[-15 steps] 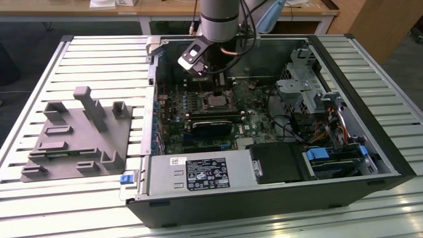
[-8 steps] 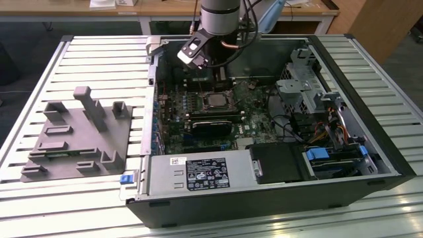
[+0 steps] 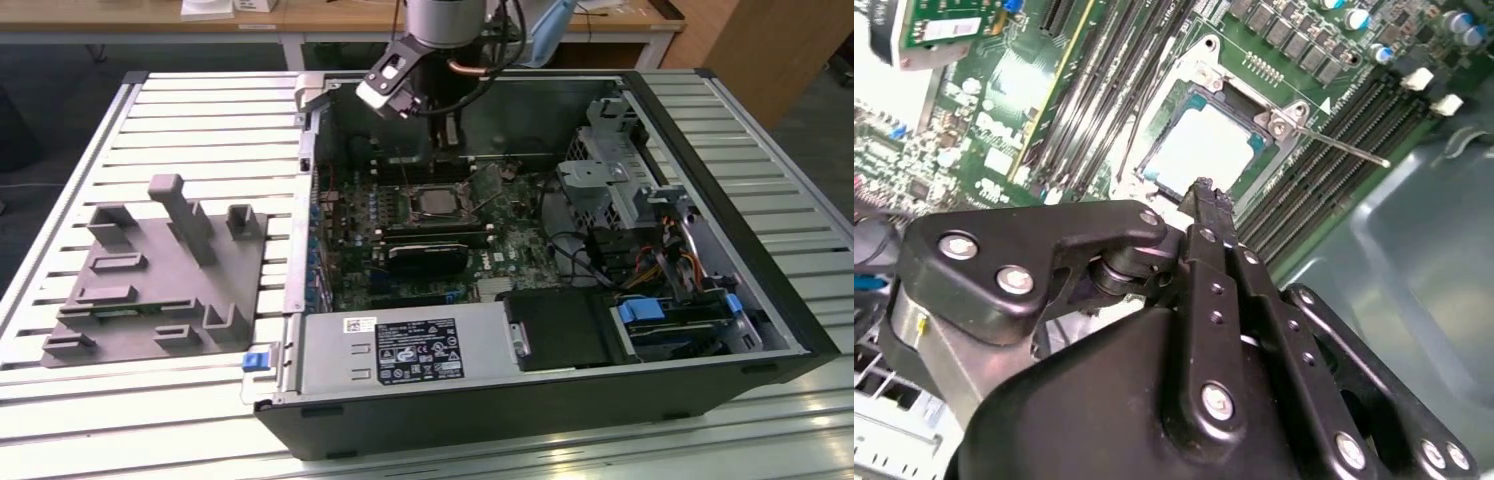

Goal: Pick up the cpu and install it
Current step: 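Close the cpu cover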

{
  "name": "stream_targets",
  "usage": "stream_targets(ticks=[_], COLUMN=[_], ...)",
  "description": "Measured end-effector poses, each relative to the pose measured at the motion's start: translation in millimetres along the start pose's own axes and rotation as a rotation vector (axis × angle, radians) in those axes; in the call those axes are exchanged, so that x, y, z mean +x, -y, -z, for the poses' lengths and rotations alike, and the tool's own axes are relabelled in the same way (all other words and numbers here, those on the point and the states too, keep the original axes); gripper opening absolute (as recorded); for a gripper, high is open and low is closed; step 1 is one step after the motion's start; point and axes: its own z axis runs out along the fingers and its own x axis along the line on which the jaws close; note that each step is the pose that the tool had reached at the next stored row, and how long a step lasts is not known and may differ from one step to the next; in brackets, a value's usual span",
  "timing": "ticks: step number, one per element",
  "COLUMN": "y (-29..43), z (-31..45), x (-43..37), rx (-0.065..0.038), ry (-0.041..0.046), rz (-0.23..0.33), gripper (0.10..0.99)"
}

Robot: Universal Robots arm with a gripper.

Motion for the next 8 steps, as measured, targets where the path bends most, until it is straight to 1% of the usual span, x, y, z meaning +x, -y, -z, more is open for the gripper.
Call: stream_targets(ticks=[2, 4, 8], y=[-0.3, -0.5, -0.5], z=[6.3, 10.2, 10.4], x=[-0.2, -0.4, -2.1], rx=[0.0, 0.0, 0.0], ry=[0.0008, 0.0014, 0.0022], rz=[0.0, 0.0, 0.0], gripper=[0.106, 0.106, 0.106])
